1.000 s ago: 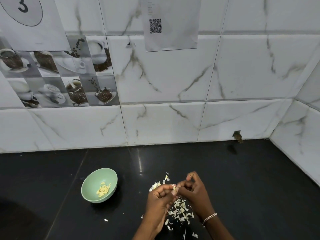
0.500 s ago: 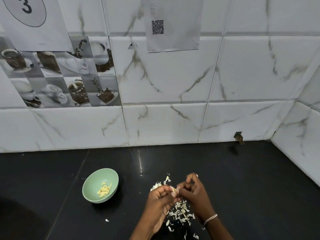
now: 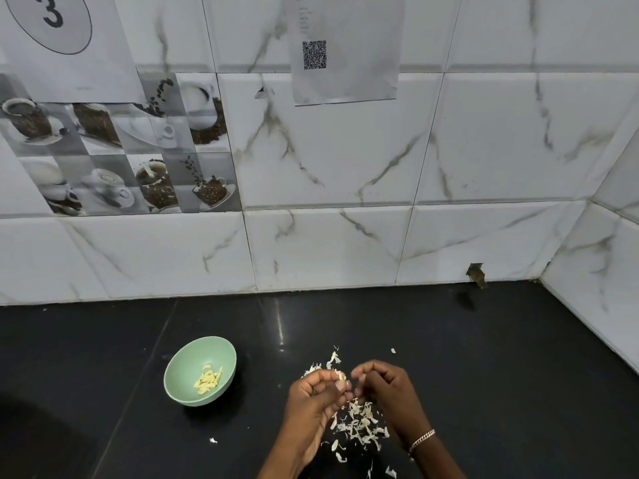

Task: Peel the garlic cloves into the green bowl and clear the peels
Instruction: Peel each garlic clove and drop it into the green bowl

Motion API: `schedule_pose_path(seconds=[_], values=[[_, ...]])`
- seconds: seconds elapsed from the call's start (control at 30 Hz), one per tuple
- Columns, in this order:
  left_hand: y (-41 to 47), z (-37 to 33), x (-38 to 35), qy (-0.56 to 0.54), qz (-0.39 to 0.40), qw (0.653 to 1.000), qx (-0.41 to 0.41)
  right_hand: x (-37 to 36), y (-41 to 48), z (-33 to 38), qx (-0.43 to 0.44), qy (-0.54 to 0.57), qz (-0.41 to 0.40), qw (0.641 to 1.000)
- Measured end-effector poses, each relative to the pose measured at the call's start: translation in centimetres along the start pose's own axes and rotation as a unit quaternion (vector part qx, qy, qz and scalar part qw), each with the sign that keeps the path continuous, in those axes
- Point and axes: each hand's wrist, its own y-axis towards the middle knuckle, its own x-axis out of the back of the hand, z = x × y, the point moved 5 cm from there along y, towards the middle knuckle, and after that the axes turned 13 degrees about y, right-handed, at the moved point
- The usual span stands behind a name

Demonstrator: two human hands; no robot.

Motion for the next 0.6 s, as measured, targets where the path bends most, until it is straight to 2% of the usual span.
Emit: schedule_pose_path(seconds=[0.2,0.4,0.6], values=[[-0.1,-0.6,0.0,0.087,-0.031,0.995,-0.045,-0.5,-0.1,0.2,0.001,-0.038,0.032,0.999],[-0.4,-1.4,0.0,0.197,-0.062,0.973,-0.105,-0.6,-0.3,0.1,-0.017,-0.031,0.041,0.999],[-0.6,-1.3,-0.4,0.227,-0.057,0.967,-0.102,-0.3,-0.1,0.0,-0.011,-0.050,0.025,0.998]])
